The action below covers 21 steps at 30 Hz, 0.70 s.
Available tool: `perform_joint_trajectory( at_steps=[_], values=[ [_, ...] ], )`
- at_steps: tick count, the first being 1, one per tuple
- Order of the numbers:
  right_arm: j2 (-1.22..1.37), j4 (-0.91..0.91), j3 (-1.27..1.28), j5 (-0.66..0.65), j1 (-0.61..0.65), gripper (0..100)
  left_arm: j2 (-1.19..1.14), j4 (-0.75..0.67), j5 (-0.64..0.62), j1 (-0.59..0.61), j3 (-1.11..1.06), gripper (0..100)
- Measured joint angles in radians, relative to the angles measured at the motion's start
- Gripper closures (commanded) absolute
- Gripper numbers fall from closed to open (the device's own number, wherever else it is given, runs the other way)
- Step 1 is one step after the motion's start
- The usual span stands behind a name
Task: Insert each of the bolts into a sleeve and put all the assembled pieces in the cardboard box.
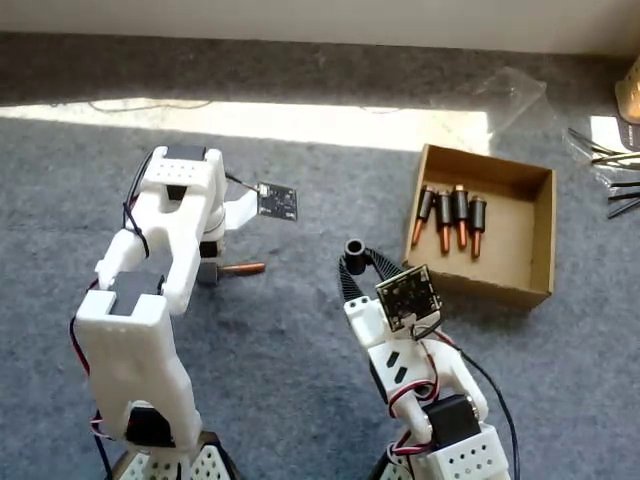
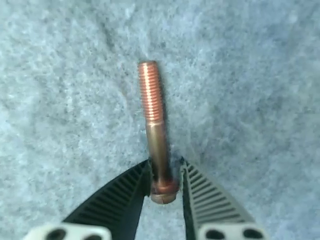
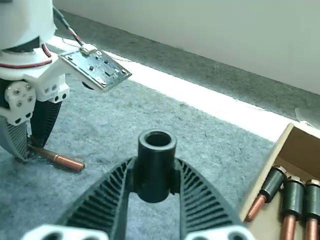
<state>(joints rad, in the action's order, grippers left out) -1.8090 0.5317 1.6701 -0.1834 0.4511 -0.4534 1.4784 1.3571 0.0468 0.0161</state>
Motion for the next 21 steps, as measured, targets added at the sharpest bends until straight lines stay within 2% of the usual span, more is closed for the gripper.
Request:
perform_joint_trajectory(
  at_steps=[17, 21],
  values=[
    [0.0, 0.0, 0.0, -0.009, 0.0, 99.5, 0.0, 0.012, -0.011, 0.0, 0.173, 89],
    [0.0, -0.002, 0.0, 0.078, 0.0, 99.5, 0.0, 0.021, -0.029, 0.002, 0.196, 89]
  ],
)
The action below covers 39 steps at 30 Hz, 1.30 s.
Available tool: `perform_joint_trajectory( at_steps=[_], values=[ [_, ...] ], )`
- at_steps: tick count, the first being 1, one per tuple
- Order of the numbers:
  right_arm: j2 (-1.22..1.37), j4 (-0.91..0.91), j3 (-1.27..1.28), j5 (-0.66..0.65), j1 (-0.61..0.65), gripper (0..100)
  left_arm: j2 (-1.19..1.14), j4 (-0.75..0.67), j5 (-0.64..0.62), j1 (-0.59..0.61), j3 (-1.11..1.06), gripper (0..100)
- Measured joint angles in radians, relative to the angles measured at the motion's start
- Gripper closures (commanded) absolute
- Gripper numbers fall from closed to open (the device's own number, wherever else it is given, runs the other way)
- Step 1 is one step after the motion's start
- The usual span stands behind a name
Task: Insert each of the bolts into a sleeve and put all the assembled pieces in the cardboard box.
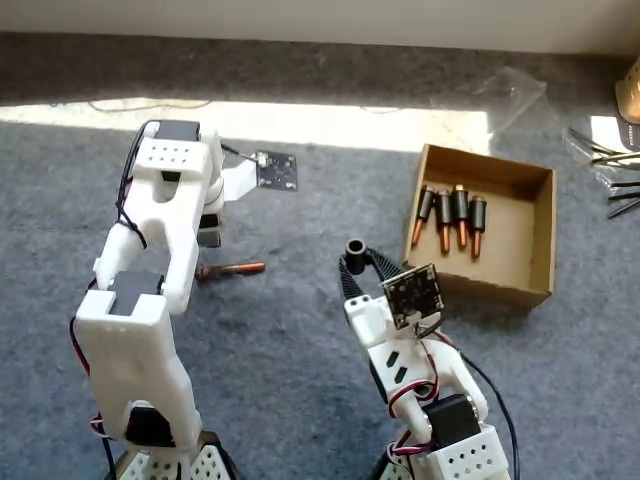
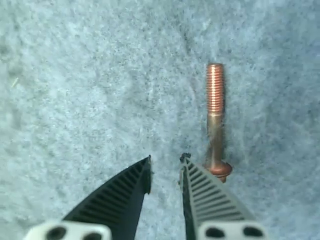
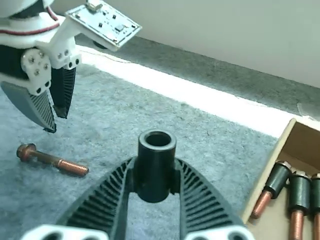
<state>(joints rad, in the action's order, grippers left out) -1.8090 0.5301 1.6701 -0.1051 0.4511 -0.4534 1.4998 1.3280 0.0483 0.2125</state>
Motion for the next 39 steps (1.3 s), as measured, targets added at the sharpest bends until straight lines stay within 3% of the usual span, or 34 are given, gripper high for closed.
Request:
perform_joint_trajectory(
  at_steps=[5, 10, 16, 22, 25, 33, 39],
  values=[
    [0.0, 0.0, 0.0, 0.051, 0.0, 99.5, 0.0, 0.092, -0.08, -0.002, 0.084, 90],
    [0.0, 0.0, 0.0, 0.054, 0.0, 99.5, 0.0, 0.198, -0.249, -0.032, 0.204, 90],
    [0.0, 0.0, 0.0, 0.054, 0.0, 99.5, 0.0, 0.233, -0.522, -0.098, 0.308, 90],
    [0.0, 0.0, 0.0, 0.054, 0.0, 99.5, 0.008, 0.236, -0.882, -0.103, 0.404, 90],
    [0.0, 0.0, 0.0, 0.054, 0.0, 99.5, 0.051, 0.236, -1.003, -0.104, 0.405, 90],
    [0.0, 0.0, 0.0, 0.054, 0.0, 99.5, 0.224, 0.241, -1.071, -0.071, 0.393, 90],
    [0.0, 0.0, 0.0, 0.06, -0.064, 99.5, 0.364, 0.242, -1.071, -0.04, 0.181, 90]
  ],
)
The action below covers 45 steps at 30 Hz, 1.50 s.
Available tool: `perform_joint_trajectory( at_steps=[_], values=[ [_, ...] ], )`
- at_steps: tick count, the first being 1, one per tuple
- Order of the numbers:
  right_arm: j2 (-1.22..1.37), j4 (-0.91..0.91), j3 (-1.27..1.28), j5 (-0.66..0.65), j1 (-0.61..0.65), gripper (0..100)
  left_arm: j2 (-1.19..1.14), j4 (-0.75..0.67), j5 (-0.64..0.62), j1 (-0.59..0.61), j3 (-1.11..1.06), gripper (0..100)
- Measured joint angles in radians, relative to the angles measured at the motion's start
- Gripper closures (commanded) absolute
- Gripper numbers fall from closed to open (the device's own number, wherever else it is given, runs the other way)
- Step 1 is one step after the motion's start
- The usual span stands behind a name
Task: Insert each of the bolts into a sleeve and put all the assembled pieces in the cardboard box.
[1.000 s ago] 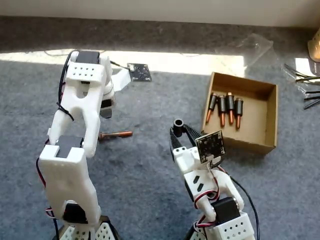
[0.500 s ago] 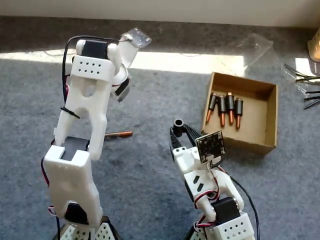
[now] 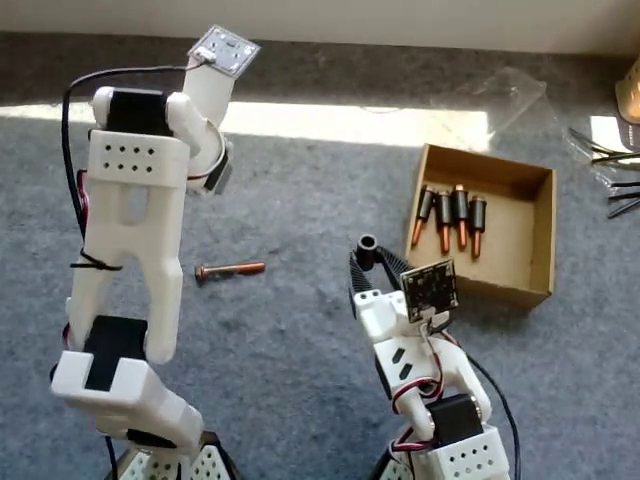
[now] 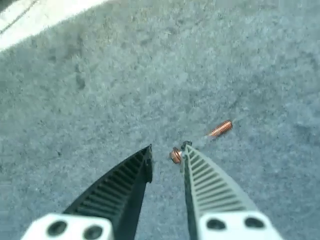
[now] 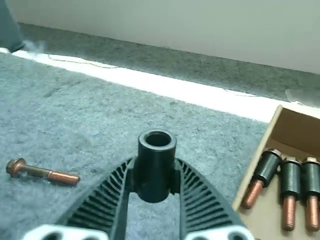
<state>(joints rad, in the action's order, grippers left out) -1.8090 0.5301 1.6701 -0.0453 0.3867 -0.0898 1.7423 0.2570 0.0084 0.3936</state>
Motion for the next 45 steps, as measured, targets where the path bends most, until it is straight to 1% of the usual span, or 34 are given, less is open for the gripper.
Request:
perform_joint_trajectory(
  at_steps=[4, 6, 9, 12, 15, 19, 21, 26, 35, 37, 42, 45],
  values=[
    [0.0, -0.048, 0.0, 0.0, -0.018, 99.5, 0.089, 0.0, 0.0, -0.008, -0.167, 90],
    [0.0, -0.058, 0.0, 0.0, -0.023, 99.5, 0.12, 0.0, -0.023, -0.031, -0.241, 90],
    [0.0, -0.058, 0.0, 0.0, -0.02, 99.5, 0.137, 0.0, -0.15, -0.072, -0.331, 89],
    [0.0, -0.058, 0.0, 0.0, -0.02, 99.5, 0.137, -0.008, -0.328, -0.077, -0.371, 89],
    [0.0, -0.058, 0.0, 0.0, -0.021, 99.5, 0.14, -0.051, -0.5, -0.072, -0.41, 89],
    [0.0, -0.058, 0.0, 0.0, -0.023, 99.5, 0.14, -0.114, -0.677, -0.077, -0.465, 89],
    [0.0, -0.058, 0.0, 0.0, -0.023, 99.5, 0.14, -0.14, -0.741, -0.075, -0.488, 89],
    [0.0, -0.058, 0.0, 0.0, -0.023, 99.5, 0.14, -0.176, -0.784, -0.081, -0.539, 90],
    [0.0, -0.058, 0.0, 0.0, -0.023, 99.5, 0.14, -0.341, -0.801, -0.083, -0.704, 90],
    [0.0, -0.058, 0.0, 0.0, -0.023, 99.5, 0.14, -0.368, -0.859, -0.083, -0.721, 89],
    [0.0, -0.058, 0.0, 0.0, -0.023, 99.5, 0.14, -0.407, -1.092, -0.08, -0.729, 89],
    [0.0, -0.058, 0.0, 0.0, -0.023, 99.5, 0.14, -0.427, -1.197, -0.078, -0.733, 89]
  ],
)
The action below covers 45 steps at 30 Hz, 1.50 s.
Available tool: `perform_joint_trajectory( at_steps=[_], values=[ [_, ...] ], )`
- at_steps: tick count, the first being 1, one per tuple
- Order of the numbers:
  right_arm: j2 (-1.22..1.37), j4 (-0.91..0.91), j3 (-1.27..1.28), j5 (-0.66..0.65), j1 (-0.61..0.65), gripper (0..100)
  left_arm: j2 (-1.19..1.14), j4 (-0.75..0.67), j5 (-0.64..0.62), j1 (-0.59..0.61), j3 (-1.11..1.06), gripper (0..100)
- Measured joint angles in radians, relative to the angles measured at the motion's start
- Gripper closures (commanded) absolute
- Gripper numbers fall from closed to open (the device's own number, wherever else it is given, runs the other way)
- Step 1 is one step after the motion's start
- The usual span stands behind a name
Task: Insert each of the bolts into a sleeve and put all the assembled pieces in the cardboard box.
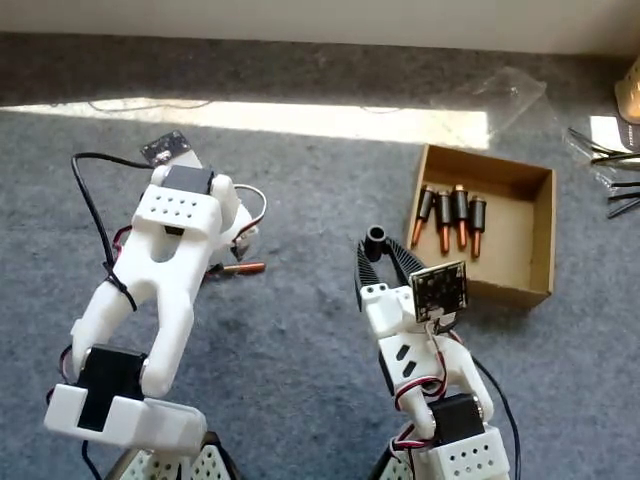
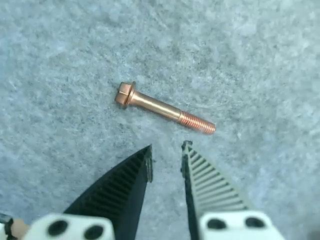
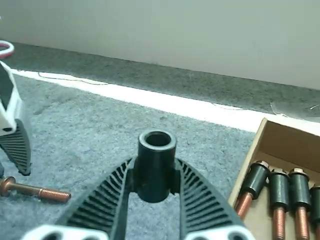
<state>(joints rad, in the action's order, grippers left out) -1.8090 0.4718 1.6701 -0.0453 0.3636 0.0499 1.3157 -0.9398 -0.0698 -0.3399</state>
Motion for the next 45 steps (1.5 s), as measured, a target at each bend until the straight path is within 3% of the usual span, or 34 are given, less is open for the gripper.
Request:
perform_joint_trajectory(
  at_steps=[6, 12, 18, 26, 30, 45],
  values=[
    [0.0, 0.0, 0.0, 0.0, 0.0, 99.5, 0.0, -0.018, -0.236, 0.074, 0.0, 89],
    [0.0, 0.0, 0.0, 0.0, 0.0, 99.5, 0.002, -0.147, -0.42, 0.155, -0.115, 89],
    [0.0, 0.0, 0.0, 0.0, 0.0, 99.5, 0.002, -0.302, -0.445, 0.153, -0.226, 90],
    [0.0, -0.002, 0.0, 0.0, 0.0, 99.5, 0.003, -0.316, -0.555, 0.098, -0.227, 90],
    [0.0, -0.002, 0.0, 0.0, 0.0, 99.5, 0.003, -0.316, -0.562, 0.034, -0.227, 90],
    [0.0, -0.002, 0.0, 0.0, 0.0, 99.5, 0.003, -0.454, -0.562, 0.035, -0.319, 90]
  ],
)
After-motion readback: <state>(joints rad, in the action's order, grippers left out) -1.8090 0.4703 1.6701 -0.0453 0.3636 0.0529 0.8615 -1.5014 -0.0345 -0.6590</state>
